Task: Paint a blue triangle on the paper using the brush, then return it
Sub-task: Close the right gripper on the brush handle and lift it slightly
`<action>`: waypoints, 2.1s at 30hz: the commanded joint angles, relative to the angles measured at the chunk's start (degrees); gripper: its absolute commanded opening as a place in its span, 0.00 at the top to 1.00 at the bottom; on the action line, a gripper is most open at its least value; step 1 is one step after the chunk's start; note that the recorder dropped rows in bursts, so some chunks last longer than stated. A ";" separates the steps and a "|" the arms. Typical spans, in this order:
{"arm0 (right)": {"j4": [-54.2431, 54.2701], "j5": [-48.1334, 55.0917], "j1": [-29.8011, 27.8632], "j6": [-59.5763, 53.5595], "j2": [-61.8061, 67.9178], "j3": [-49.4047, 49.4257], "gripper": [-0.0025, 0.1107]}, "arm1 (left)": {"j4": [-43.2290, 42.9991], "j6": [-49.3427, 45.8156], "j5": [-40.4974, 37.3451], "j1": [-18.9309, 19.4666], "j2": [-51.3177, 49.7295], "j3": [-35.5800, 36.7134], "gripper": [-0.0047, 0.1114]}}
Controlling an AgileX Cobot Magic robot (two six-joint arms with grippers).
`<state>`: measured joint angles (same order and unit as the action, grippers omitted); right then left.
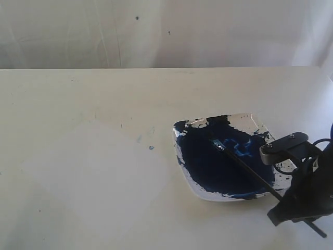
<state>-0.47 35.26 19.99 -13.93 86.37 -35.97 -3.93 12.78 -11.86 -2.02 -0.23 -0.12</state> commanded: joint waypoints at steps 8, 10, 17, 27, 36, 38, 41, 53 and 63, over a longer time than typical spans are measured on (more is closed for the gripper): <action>-4.35 0.26 0.21 0.90 0.13 0.06 0.90 | 0.47 0.27 0.19 -0.42 0.23 0.12 0.96; -5.66 0.39 0.21 0.90 0.13 0.06 0.90 | 0.47 0.27 0.19 -0.42 0.23 0.12 0.96; -6.21 3.26 0.21 -0.02 -2.58 -3.42 0.90 | 0.47 0.27 0.19 -0.42 0.23 0.12 0.96; -7.25 6.17 0.21 -27.49 -6.22 -11.16 0.98 | 0.47 0.27 0.19 -0.42 0.23 0.12 0.96; -8.31 9.67 -3.40 -46.13 -6.22 -17.59 0.98 | 0.47 0.27 0.19 -0.42 0.23 0.12 0.96; -8.88 9.87 -5.98 -47.90 -6.12 -18.78 0.98 | 0.47 0.27 0.19 -0.42 0.23 0.12 0.96; -8.77 10.41 -9.72 -51.97 -6.12 -19.36 0.98 | 0.47 0.27 0.19 -0.42 0.23 0.12 0.96; -1.21 9.85 -17.87 -63.22 0.59 -19.36 0.98 | 0.47 0.27 0.19 -0.42 0.23 0.12 0.96; -2.05 2.65 -20.02 -65.15 5.05 -19.36 0.98 | 0.47 0.27 0.19 -0.42 0.23 0.12 0.96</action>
<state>-2.13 40.38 0.53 -77.67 90.65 -54.86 -3.93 12.78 -11.86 -2.02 -0.23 -0.12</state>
